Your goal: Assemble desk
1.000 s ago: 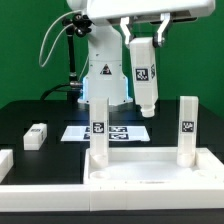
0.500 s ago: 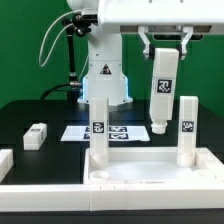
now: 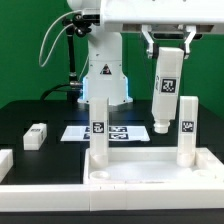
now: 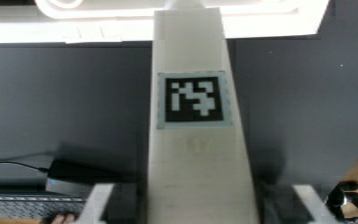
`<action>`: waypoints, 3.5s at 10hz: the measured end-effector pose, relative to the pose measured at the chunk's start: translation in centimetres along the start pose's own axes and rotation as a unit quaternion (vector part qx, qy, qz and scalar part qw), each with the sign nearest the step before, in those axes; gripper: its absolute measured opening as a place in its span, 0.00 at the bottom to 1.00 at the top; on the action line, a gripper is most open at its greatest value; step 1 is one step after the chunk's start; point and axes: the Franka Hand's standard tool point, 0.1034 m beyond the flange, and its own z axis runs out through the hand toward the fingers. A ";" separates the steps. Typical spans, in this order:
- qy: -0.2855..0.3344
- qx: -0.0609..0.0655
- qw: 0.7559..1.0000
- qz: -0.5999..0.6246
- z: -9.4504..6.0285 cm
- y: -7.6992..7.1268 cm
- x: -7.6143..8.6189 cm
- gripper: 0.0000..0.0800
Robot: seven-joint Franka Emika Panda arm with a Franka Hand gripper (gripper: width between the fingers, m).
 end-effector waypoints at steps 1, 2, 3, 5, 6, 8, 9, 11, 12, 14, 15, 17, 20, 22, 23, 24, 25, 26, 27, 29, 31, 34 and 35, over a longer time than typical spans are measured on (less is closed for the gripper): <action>0.018 0.010 1.000 0.006 0.5 -1.7 -0.2 0.36; 0.028 0.018 0.999 -0.004 1.8 -3.8 -1.1 0.36; 0.029 0.018 0.999 0.003 2.5 -4.4 -1.4 0.36; 0.027 0.019 0.999 0.007 3.0 -5.1 -1.7 0.36; 0.025 0.017 1.000 0.004 3.3 -5.0 -1.9 0.36; 0.021 0.015 1.000 0.000 3.8 -5.0 -2.3 0.36; 0.019 0.013 1.000 -0.001 4.2 -5.1 -2.4 0.36; 0.015 0.009 1.000 -0.001 5.2 -5.3 -2.7 0.36; 0.015 0.010 1.000 -0.003 5.5 -5.6 -2.7 0.36; 0.018 0.012 1.000 -0.006 5.8 -6.4 -2.2 0.36; 0.018 0.013 1.000 -0.003 5.9 -6.6 -2.3 0.36; 0.015 0.010 1.000 -0.006 6.4 -6.5 -2.7 0.36; 0.010 0.007 1.000 -0.010 7.0 -6.5 -3.3 0.36; 0.020 0.008 1.000 -0.011 7.3 -6.5 -3.3 0.36; 0.030 0.010 0.999 -0.011 7.4 -6.5 -3.2 0.36; 0.031 0.009 0.999 -0.010 7.4 -6.4 -3.1 0.36; 0.021 0.007 1.000 -0.013 7.2 -6.3 -3.2 0.36; 0.021 0.007 1.000 -0.014 7.2 -6.3 -3.3 0.36; 0.020 0.007 1.000 -0.015 7.3 -6.3 -3.3 0.36; 0.020 0.007 1.000 -0.019 7.3 -6.3 -3.3 0.74; 0.020 0.007 1.000 -0.021 7.3 -6.3 -3.3 0.79; 0.020 0.007 0.999 -0.024 7.3 -6.3 -3.3 0.81; 0.020 0.007 0.999 -0.024 7.3 -6.3 -3.3 0.81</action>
Offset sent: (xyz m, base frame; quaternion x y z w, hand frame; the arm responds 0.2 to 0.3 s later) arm 0.0149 0.0327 -0.0113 -0.0025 0.0419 0.0301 0.9987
